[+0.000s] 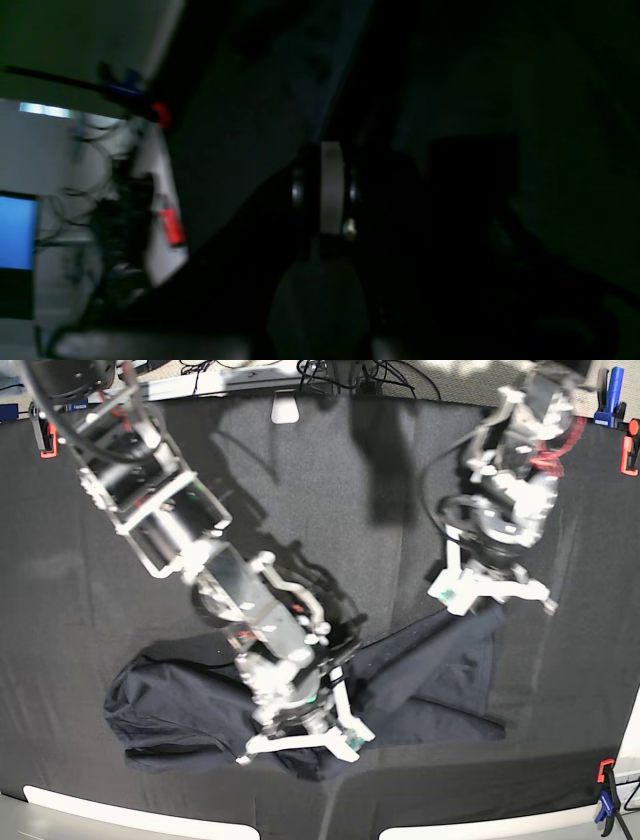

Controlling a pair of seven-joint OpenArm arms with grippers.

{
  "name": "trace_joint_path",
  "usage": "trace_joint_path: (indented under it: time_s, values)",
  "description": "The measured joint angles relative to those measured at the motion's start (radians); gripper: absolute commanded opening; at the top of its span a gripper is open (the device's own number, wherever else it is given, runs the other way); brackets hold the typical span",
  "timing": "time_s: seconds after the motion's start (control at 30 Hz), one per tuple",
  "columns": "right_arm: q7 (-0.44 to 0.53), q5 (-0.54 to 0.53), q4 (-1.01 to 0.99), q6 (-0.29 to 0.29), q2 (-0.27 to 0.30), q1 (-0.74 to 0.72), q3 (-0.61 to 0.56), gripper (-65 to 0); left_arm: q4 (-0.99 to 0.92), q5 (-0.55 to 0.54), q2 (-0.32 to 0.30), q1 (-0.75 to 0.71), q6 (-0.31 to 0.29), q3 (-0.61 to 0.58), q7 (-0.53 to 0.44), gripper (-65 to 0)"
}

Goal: Layout the t-shirt on the table in an organized manner, then fold the t-shirt properly
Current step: 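Lower the left gripper onto the shirt beside the right gripper, then pull the shirt with both grippers to straighten it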

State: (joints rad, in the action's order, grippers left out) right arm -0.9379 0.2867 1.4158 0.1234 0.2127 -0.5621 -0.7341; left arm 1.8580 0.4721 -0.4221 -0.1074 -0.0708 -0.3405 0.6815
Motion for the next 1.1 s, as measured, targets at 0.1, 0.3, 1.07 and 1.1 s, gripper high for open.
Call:
trace_joint_path:
  time_s: [0.1,0.3,1.07,1.1]
  values:
    - [-0.044,-0.043,0.073,0.032,0.058,0.0,0.001,-65.0,0.031,0.001,-0.04,-0.001,0.021,0.0,0.0,-65.0]
    - [-0.054,-0.076,0.212,0.1,0.183,0.113,-0.002,-65.0,0.04,0.027,-0.121,-0.002,0.081,0.0,0.102,-65.0]
    - [-0.179,0.112,0.723,0.023,0.78,0.638,-0.001,-65.0,0.052,0.053,-0.168,-0.042,0.126,-0.001,0.3,-65.0]
    - [-0.179,0.113,0.755,0.021,0.797,0.665,0.0,-65.0,0.056,0.06,-0.169,-0.045,0.127,-0.001,0.3,-65.0]
